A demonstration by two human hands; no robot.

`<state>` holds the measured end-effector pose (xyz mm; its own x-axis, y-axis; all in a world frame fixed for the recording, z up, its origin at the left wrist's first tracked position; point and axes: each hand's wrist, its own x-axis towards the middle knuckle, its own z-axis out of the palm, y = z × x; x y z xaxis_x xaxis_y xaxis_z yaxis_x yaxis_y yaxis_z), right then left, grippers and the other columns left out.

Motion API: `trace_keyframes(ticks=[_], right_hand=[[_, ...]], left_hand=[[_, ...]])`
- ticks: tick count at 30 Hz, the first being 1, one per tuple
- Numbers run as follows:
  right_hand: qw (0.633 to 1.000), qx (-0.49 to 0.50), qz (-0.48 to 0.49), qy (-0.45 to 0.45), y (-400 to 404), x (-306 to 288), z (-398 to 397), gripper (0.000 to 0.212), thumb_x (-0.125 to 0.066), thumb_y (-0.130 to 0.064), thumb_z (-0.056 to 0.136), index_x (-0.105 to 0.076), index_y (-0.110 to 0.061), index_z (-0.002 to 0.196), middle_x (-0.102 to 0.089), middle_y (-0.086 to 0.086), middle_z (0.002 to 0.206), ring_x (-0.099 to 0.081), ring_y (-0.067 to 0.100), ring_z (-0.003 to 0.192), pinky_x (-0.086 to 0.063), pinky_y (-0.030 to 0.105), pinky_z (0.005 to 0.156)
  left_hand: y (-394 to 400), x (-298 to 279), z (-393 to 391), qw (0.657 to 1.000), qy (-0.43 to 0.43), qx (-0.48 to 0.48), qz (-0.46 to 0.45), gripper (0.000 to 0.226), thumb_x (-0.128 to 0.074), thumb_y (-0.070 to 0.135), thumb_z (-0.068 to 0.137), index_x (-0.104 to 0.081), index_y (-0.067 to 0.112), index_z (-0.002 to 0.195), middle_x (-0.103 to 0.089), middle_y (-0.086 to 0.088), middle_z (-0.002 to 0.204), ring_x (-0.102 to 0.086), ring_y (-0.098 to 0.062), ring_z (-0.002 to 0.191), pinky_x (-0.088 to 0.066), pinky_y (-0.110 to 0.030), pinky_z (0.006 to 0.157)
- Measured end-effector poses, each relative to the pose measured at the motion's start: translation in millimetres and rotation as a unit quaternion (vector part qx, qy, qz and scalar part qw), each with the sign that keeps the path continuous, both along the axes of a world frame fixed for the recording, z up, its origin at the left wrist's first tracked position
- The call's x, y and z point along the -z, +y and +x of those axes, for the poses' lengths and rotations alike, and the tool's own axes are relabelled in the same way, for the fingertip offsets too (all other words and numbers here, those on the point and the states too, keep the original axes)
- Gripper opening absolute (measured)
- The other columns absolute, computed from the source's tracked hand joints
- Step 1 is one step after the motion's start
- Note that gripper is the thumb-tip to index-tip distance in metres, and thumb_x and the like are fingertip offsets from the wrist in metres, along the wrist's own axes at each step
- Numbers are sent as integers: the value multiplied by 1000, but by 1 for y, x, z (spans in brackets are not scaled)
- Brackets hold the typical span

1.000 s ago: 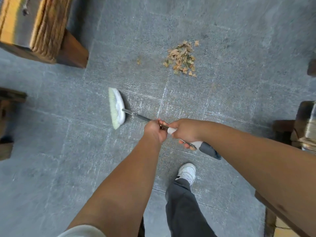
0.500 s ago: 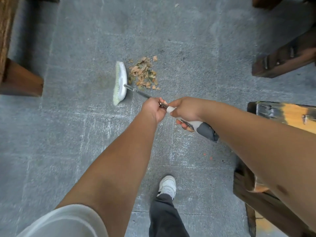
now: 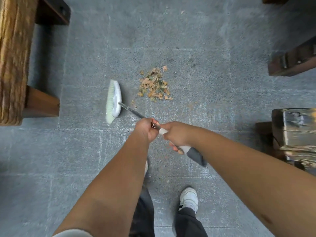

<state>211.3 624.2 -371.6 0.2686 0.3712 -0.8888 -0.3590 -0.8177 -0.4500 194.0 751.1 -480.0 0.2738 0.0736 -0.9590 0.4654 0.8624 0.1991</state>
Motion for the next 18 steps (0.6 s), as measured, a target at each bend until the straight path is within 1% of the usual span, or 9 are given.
trace_keyframes(ticks=[3, 6, 9, 11, 13, 15, 17, 18], right_hand=[[997, 75, -9, 8, -23, -6, 15, 37, -48, -14, 97, -49, -25, 132, -55, 11, 67, -50, 15, 41, -42, 23, 38], [992, 126, -2, -5, -46, -24, 17, 33, -48, -13, 95, -55, -27, 124, -54, 13, 68, -51, 17, 38, -42, 25, 38], [974, 224, 17, -2, -48, -38, 22, 39, -52, -16, 92, -57, -41, 122, -57, 8, 66, -52, 20, 41, -43, 26, 39], [949, 313, 39, 7, -36, -39, 28, 42, -54, -17, 93, -55, -45, 125, -58, 7, 66, -52, 20, 42, -43, 26, 40], [925, 375, 64, 19, -12, -35, 33, 44, -55, -17, 93, -51, -41, 130, -59, 9, 69, -52, 18, 43, -43, 26, 40], [889, 448, 88, 37, 18, -27, 40, 43, -55, -17, 94, -50, -35, 131, -60, 8, 66, -52, 16, 43, -43, 25, 40], [850, 514, 103, 61, 48, -16, 43, 40, -54, -16, 95, -50, -31, 131, -60, 6, 63, -52, 14, 41, -44, 25, 39], [829, 543, 109, 76, 62, -11, 41, 38, -52, -15, 95, -49, -31, 130, -60, 7, 64, -52, 13, 42, -44, 25, 39]], left_hand=[[-19, -2, 22, 998, -8, 52, -21, 11, -36, -1, 96, -45, 2, 91, -39, -4, 65, -35, -10, 51, -39, -19, 38], [-43, -24, 36, 993, -24, 99, -54, 10, -39, 4, 96, -48, 4, 91, -42, -3, 61, -37, -12, 49, -41, -24, 43], [-42, -48, 59, 991, -47, 127, -18, 10, -40, 4, 94, -50, 5, 97, -45, -3, 60, -41, -13, 45, -42, -24, 45], [-31, -57, 85, 980, -70, 186, 15, 11, -38, 3, 94, -49, 6, 92, -44, -3, 57, -41, -13, 43, -42, -24, 43], [-11, -58, 107, 971, -75, 225, 36, 12, -39, 1, 94, -49, 4, 90, -43, -3, 56, -40, -13, 43, -40, -24, 41], [11, -54, 131, 955, -72, 283, 53, 11, -39, -1, 94, -50, 0, 98, -45, -3, 61, -41, -12, 46, -40, -25, 41], [28, -43, 143, 934, -65, 345, 68, 16, -40, -1, 95, -47, -4, 109, -48, -4, 66, -43, -10, 50, -42, -22, 43], [35, -35, 145, 921, -59, 378, 73, 19, -41, 0, 95, -45, -5, 113, -49, -4, 68, -43, -10, 51, -42, -21, 43]])
